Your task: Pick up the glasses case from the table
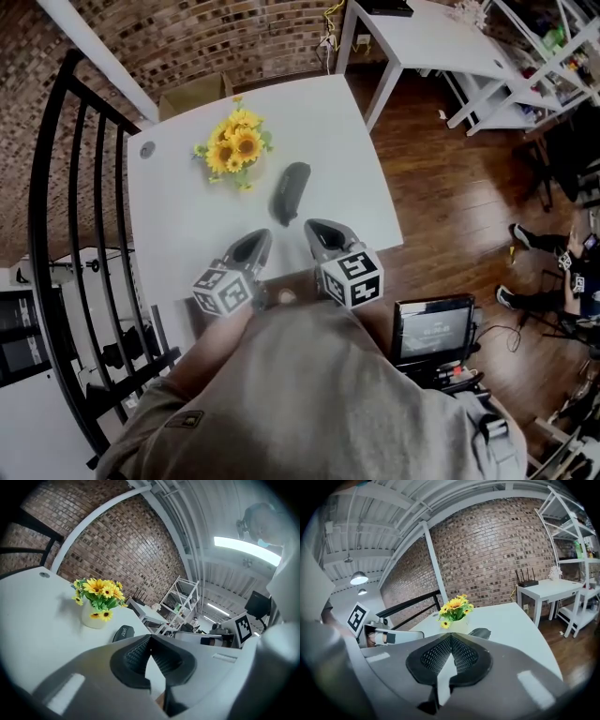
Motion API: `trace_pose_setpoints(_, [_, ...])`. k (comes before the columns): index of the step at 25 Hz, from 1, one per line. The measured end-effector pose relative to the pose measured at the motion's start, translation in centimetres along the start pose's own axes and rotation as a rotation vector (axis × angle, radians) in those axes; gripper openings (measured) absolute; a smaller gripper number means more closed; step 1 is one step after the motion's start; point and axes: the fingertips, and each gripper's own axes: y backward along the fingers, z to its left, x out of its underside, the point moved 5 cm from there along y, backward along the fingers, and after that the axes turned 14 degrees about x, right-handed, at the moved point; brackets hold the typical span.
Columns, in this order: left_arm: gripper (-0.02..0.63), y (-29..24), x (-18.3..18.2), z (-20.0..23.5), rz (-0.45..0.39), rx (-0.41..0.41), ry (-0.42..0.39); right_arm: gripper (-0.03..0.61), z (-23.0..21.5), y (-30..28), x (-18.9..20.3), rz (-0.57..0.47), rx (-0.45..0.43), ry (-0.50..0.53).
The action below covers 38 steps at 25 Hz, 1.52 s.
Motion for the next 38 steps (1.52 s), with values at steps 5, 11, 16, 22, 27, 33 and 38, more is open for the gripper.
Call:
trace_pose_setpoints(5, [0.002,-2.9,-0.9,1.9,0.03,-0.02,-0.022,0.011,-1.6,-2.1,-0.7,0.013,-0.014,0.002])
trace_pose_setpoints(11, [0.002,-5.2,-1.3,3.5,0.093,-0.061,-0.059,0.011,-3.0,-4.1,-0.9,0.041,-0.034,-0.015])
trace_pose_setpoints(16, [0.125,-7.1,-1.2,5.1,0.173,-0.08,-0.087,0.011,-4.0,-5.6,-0.9,0.063,-0.04,-0.035])
trace_pose_setpoints(22, [0.258,-9.6,-0.5,7.2,0.282,-0.123,-0.122,0.011,-5.3,-6.8,-0.3,0.089,-0.027,-0.066])
trace_pose_setpoints(27, [0.301,-11.9,0.3,8.9,0.378,-0.156,-0.152,0.011,-6.8,-7.4,0.0,0.096,-0.009,-0.089])
trace_pose_setpoints(33, [0.367,-14.3,1.5,10.1,0.498,-0.185,-0.163,0.011,-8.5,-7.3,0.2,0.107,0.012,-0.11])
trace_pose_setpoints(38, [0.388,-15.9,2.7,11.2,0.603,-0.189,-0.174,0.011,-9.5,-7.4,0.4,0.115,0.021,-0.128])
